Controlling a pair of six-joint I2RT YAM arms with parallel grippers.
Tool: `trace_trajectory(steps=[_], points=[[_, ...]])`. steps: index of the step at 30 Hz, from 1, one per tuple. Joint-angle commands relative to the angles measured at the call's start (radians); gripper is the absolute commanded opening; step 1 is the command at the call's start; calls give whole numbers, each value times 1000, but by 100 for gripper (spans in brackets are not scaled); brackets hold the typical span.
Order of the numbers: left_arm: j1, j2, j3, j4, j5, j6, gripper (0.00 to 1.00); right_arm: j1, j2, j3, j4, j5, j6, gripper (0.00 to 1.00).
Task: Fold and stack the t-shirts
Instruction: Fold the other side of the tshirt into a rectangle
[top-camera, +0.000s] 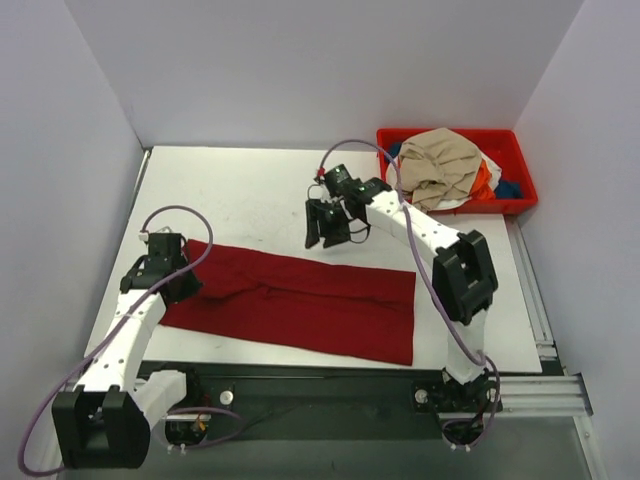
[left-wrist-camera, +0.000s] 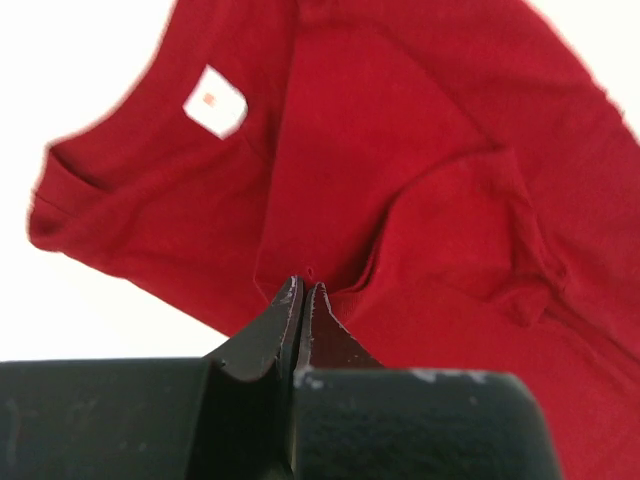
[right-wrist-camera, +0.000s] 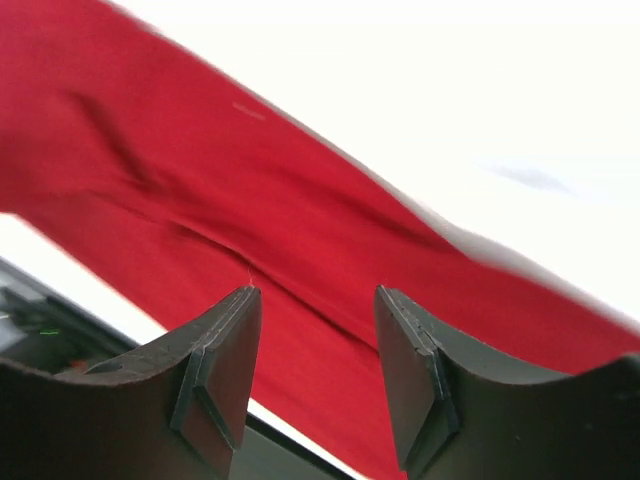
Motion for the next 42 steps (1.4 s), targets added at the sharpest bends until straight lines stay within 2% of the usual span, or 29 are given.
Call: trace_trajectory(steps=[1, 6, 14, 21, 34, 38, 42], points=[[-15, 43, 17, -68, 49, -82, 2, 50, 108, 143, 64, -153, 57, 49], [-16, 75, 26, -97, 34, -104, 2, 124, 309, 337, 168, -269, 155, 49], [-12, 109, 37, -121, 42, -111, 2, 199, 469, 439, 406, -376, 277, 49], [-7, 126, 38, -119, 56, -104, 2, 232, 567, 496, 431, -362, 255, 47], [-6, 124, 40, -119, 54, -102, 2, 252, 623, 544, 418, -327, 185, 45], [-6, 126, 37, -119, 50, -102, 2, 255, 621, 547, 418, -339, 183, 37], [0, 130, 37, -117, 51, -102, 2, 256, 617, 547, 418, -362, 177, 35]])
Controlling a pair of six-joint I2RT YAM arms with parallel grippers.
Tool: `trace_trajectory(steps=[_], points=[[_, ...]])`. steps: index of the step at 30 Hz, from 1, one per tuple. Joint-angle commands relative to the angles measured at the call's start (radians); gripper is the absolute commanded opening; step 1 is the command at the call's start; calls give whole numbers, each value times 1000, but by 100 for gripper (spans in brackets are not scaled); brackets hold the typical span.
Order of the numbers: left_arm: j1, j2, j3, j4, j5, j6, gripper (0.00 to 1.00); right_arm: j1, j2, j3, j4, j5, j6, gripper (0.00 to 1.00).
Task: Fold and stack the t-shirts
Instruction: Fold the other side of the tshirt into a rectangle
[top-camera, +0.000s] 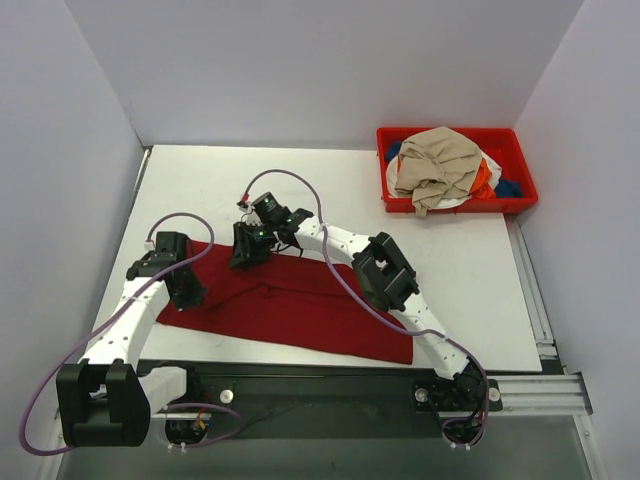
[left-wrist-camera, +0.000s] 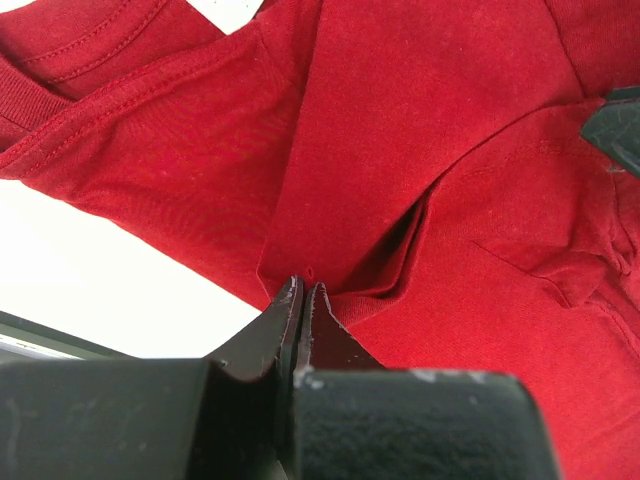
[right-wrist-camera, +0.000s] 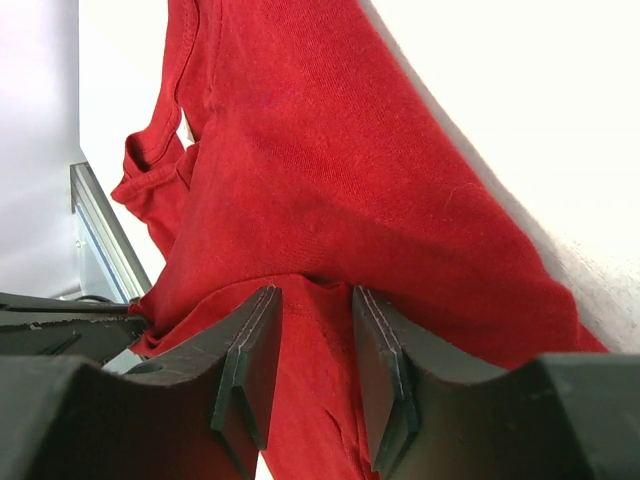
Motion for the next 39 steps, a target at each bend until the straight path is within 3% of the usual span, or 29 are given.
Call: trace_trajectory(steps=[1, 10, 17, 19, 23, 25, 26, 29, 32, 39], points=[[12, 2, 36, -10, 7, -5, 2, 14, 0, 42, 4, -34, -25, 35], [16, 2, 37, -6, 10, -3, 2, 25, 8, 43, -16, -23, -41, 34], [16, 2, 37, -9, 11, -2, 3, 25, 3, 42, -31, -14, -44, 5], [16, 0, 39, -13, 10, -5, 4, 23, -1, 43, -30, -9, -44, 1], [18, -3, 42, -21, 5, -5, 6, 20, -11, 51, -30, -8, -45, 0], [18, 0, 45, -32, 5, -5, 11, 17, -15, 45, -33, -18, -47, 0], [18, 0, 50, -35, 5, -5, 21, 15, -26, 42, -33, -23, -47, 0], [51, -6, 65, -55, 7, -3, 37, 11, -50, 34, -31, -43, -54, 0], [65, -23, 79, -88, 5, -5, 48, 6, -78, 23, -31, -64, -65, 0], [74, -44, 109, -111, 10, -13, 59, 3, -176, -95, -36, -115, -114, 0]])
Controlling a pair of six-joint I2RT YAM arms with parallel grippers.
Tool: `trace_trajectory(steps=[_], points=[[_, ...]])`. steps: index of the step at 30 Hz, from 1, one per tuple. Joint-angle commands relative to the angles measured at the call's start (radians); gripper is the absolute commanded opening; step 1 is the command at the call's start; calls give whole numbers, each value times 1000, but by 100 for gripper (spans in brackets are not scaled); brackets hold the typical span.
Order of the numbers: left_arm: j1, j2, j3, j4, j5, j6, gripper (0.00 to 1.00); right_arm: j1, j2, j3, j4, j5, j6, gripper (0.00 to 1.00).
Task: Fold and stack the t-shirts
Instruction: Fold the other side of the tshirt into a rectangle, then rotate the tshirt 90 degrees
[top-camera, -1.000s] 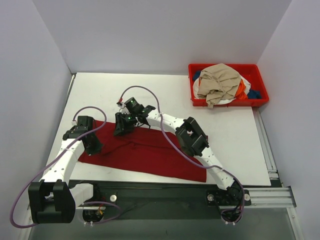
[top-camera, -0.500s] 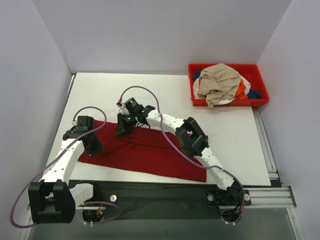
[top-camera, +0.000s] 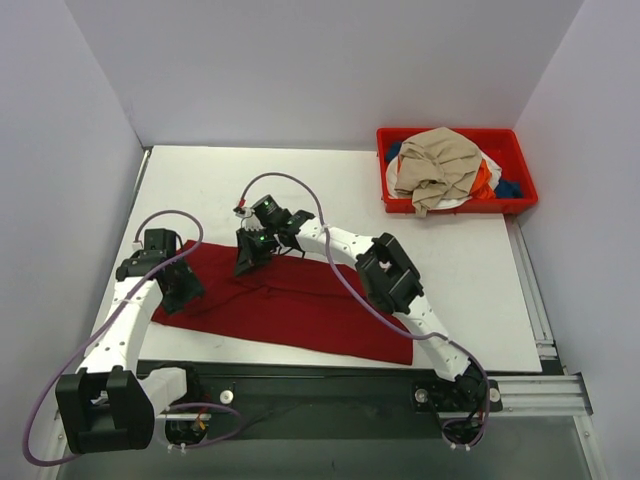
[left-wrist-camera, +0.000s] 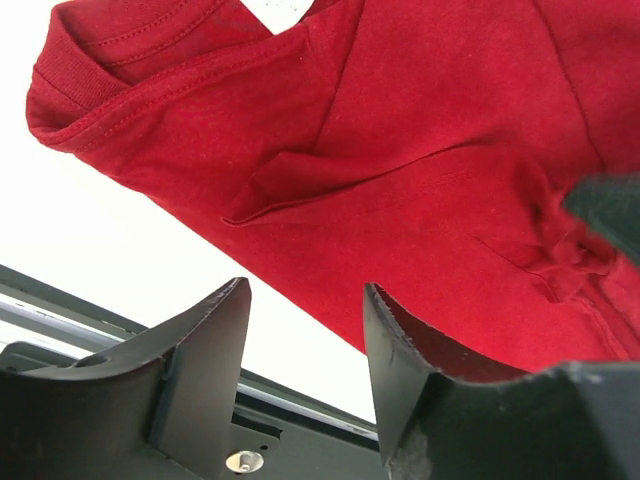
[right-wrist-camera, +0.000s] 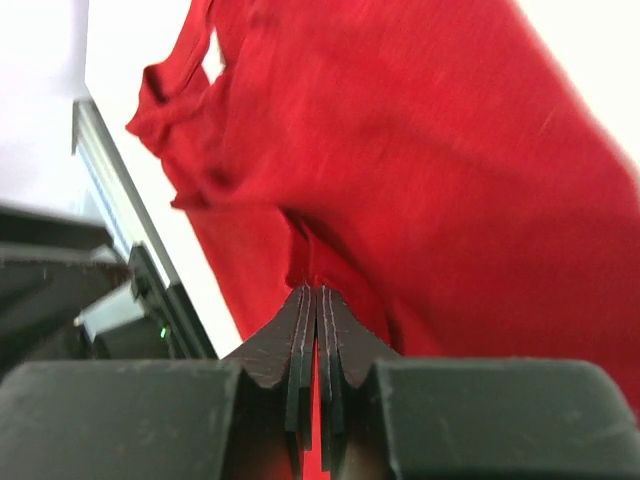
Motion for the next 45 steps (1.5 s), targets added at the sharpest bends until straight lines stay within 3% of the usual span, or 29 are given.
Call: trace_trajectory(steps=[1, 7, 22, 32, 45], points=[[7, -24, 72, -29, -1, -10, 60, -4, -142, -63, -13, -62, -51, 0], [7, 3, 86, 9, 18, -18, 64, 0, -217, -166, -36, -81, -106, 0], [3, 163, 23, 338, 147, -52, 64, 28, -292, -307, -145, -56, -230, 0], [7, 200, -73, 372, 152, -92, 64, 68, -309, -331, -228, -14, -322, 2], [21, 171, -86, 397, 202, -122, 64, 81, -409, -442, -262, 112, -373, 31]])
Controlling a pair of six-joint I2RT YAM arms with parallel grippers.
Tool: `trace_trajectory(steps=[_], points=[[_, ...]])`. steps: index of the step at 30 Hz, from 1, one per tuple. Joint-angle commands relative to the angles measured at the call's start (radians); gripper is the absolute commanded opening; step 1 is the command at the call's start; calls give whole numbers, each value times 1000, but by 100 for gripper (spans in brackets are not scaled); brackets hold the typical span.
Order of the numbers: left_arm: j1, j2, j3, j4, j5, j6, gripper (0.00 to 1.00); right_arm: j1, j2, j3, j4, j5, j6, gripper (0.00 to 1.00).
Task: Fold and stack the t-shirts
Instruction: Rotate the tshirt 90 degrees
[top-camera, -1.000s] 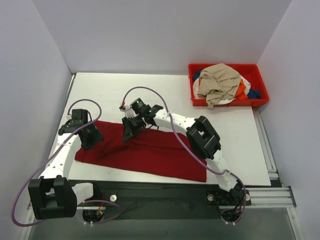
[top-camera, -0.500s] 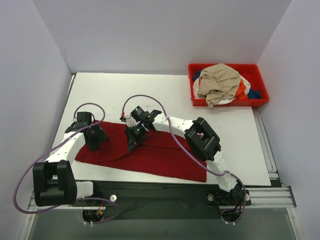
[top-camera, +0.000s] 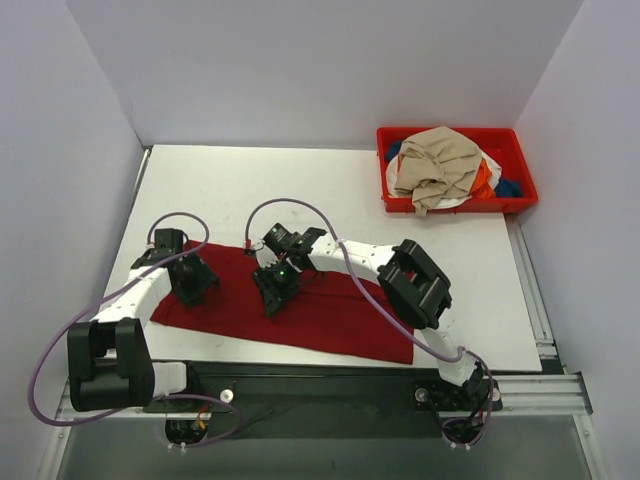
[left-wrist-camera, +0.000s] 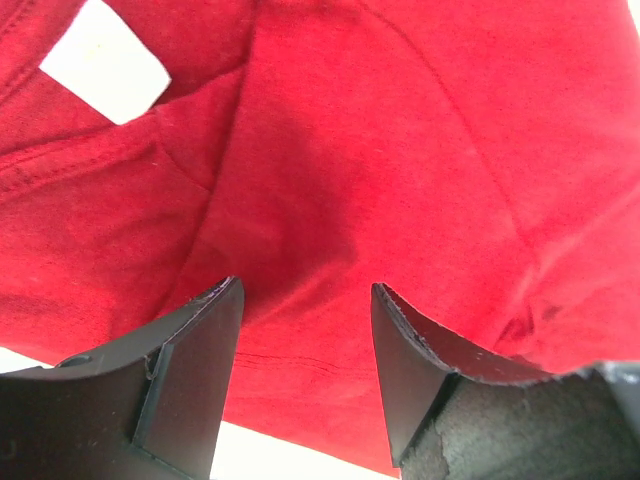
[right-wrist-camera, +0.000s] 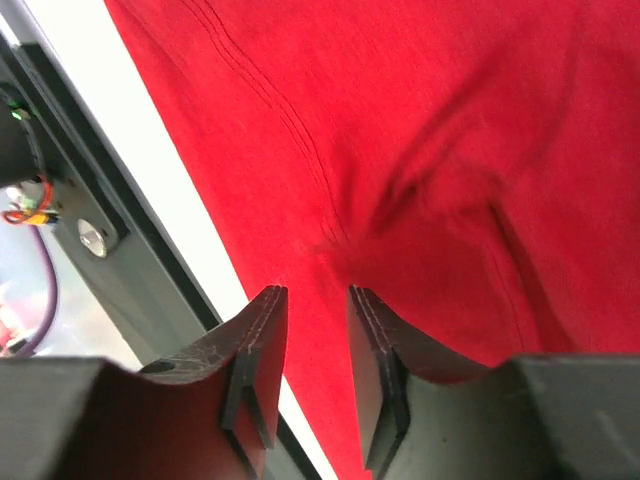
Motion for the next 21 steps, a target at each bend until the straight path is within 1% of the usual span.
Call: trace_trajectory(steps=[1, 2, 6, 10, 12, 14, 17, 18, 21], points=[[5, -47, 16, 44, 38, -25, 64, -1, -114, -30, -43, 69, -28, 32], [7, -58, 21, 38, 40, -30, 65, -2, -125, -39, -41, 77, -28, 33], [7, -66, 44, 25, 43, -39, 66, -33, -197, -67, -40, 118, 1, 42], [2, -31, 47, 51, 38, -45, 68, -111, -258, -139, -32, 196, 15, 48], [-1, -8, 53, 74, 19, -24, 71, -180, -290, -201, -17, 210, 18, 49], [-6, 35, 67, 73, -38, 16, 72, -238, -309, -240, -11, 234, 12, 50], [-3, 114, 104, 76, -46, 46, 73, -281, -327, -306, -6, 271, -25, 51], [-3, 135, 115, 80, -69, 50, 73, -309, -326, -333, -6, 273, -29, 51], [-3, 206, 148, 100, -72, 56, 73, -362, -314, -375, -3, 288, -28, 51]])
